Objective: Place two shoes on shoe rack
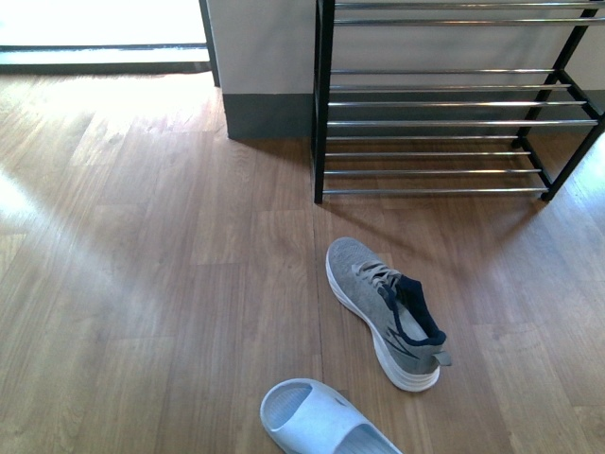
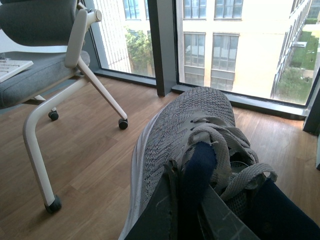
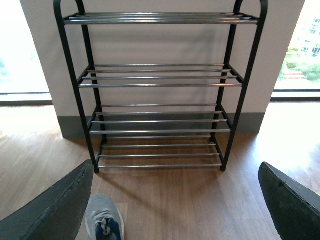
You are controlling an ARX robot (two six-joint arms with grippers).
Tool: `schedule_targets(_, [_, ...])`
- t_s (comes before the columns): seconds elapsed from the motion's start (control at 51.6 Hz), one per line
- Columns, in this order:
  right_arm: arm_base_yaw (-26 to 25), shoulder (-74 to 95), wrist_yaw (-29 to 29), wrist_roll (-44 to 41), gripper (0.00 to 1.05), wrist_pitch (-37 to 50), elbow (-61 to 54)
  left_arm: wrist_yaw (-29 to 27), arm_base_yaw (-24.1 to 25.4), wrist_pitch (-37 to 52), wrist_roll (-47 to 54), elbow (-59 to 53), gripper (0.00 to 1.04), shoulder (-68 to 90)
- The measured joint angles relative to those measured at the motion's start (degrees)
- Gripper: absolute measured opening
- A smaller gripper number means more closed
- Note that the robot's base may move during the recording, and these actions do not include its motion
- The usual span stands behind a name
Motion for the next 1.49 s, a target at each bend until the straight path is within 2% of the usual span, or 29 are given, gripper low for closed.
schedule_targets(0.077, [0.37,0.20,-0.83,-0.94,0.96,-0.87,0.02,-0.22,0.00,0.00,-0.02,-0.09,0.02,0.00])
schedule_targets(0.155, [2.95,1.95,0.28,-2.73,0.96,-1.38,0.02,-0.13,0.00,0.02,-0.02,-0.09,0.02,-0.02])
schedule_targets(0.271, [9.77,23.30,6.56,-5.81,0.96,17.27,0.11,0.28,0.00,0.02,0.00,-0.09,0.02,-0.02])
schedule_targets(0.368, [10.71,45.40,5.27,-7.23,0.96,32.11,1.79,0.26,0.00,0.02,-0.02,-0.09,0.02,-0.02])
schedule_targets(0.426, [10.08,66.34,3.85,-8.13,0.96,43.28,7.02,0.26,0.00,0.02,0.00,-0.09,0.02,-0.02])
schedule_targets(0.484, [9.53,83.25,3.48,-9.46,0.96,49.29,12.90,0.22,0.00,0.02,0.00,-0.09,0.02,-0.02])
schedule_targets(0.562, [8.92,105.90,0.74,-11.02,0.96,50.18,21.29,0.22,0.00,0.02,0.00,-0.09,0.02,-0.02])
schedule_targets(0.62, [8.63,115.99,0.33,-11.74,0.96,50.14,25.09,0.24,0.00,0.02,-0.02,-0.09,0.02,-0.02])
schedule_targets(0.852, [7.41,137.59,0.94,-12.39,0.96,47.78,38.25,0.24,0.00,0.02,0.00,-0.09,0.02,-0.02])
schedule_targets(1.046, [7.43,146.31,1.36,-12.31,0.96,43.71,49.44,0.24,0.00,0.02,0.00,-0.09,0.02,-0.02])
schedule_targets(1.491, [7.19,155.34,1.53,-11.43,0.96,39.06,62.36,0.24,0.00,0.02,0.00,-0.09,0.02,-0.02])
